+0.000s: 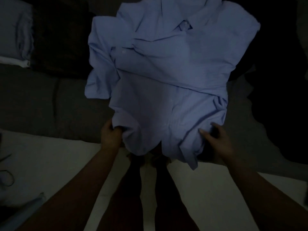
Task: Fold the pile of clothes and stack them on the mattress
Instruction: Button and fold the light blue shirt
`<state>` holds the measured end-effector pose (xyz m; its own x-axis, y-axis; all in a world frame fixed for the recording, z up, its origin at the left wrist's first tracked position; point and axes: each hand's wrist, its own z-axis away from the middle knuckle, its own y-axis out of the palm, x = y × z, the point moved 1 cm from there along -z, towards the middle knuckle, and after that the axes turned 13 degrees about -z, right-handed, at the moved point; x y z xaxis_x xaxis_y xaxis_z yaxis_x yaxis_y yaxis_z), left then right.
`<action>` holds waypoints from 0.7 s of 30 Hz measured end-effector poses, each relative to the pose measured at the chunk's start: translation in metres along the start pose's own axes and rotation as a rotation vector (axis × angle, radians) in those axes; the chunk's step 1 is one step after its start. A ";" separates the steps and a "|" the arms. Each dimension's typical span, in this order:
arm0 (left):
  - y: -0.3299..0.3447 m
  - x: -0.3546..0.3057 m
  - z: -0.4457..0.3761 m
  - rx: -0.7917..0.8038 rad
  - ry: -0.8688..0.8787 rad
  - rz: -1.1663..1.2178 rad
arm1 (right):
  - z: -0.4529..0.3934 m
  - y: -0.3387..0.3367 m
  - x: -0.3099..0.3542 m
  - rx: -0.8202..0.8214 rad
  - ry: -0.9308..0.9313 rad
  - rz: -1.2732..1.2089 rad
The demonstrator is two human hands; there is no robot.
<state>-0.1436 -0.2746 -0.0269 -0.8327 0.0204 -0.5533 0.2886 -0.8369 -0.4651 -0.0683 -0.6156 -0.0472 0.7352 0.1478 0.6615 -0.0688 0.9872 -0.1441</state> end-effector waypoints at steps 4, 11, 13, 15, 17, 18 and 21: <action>-0.009 -0.021 -0.015 -0.131 0.261 -0.605 | -0.011 -0.008 0.019 -0.053 -0.290 0.414; -0.033 0.020 -0.021 -0.139 1.386 -1.352 | 0.009 -0.013 -0.024 0.659 -1.382 1.599; -0.038 0.040 -0.014 0.103 1.536 -1.478 | 0.019 -0.016 -0.027 0.692 -1.299 1.646; -0.044 0.042 -0.011 0.289 1.402 -1.508 | 0.024 -0.013 -0.010 0.718 -1.153 1.613; -0.049 0.013 -0.010 0.367 1.170 -1.387 | 0.018 -0.012 0.020 0.630 -0.793 1.389; -0.050 -0.009 -0.015 0.305 1.084 -1.337 | 0.009 -0.014 0.041 0.564 -0.665 1.225; -0.054 -0.092 -0.050 0.263 0.510 -0.676 | -0.023 -0.026 0.112 0.178 -0.508 0.550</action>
<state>-0.0596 -0.2039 0.0147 -0.4554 0.7448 -0.4877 -0.3590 -0.6549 -0.6650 0.0311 -0.6258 0.0137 0.1665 0.5872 0.7922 -0.4738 0.7522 -0.4579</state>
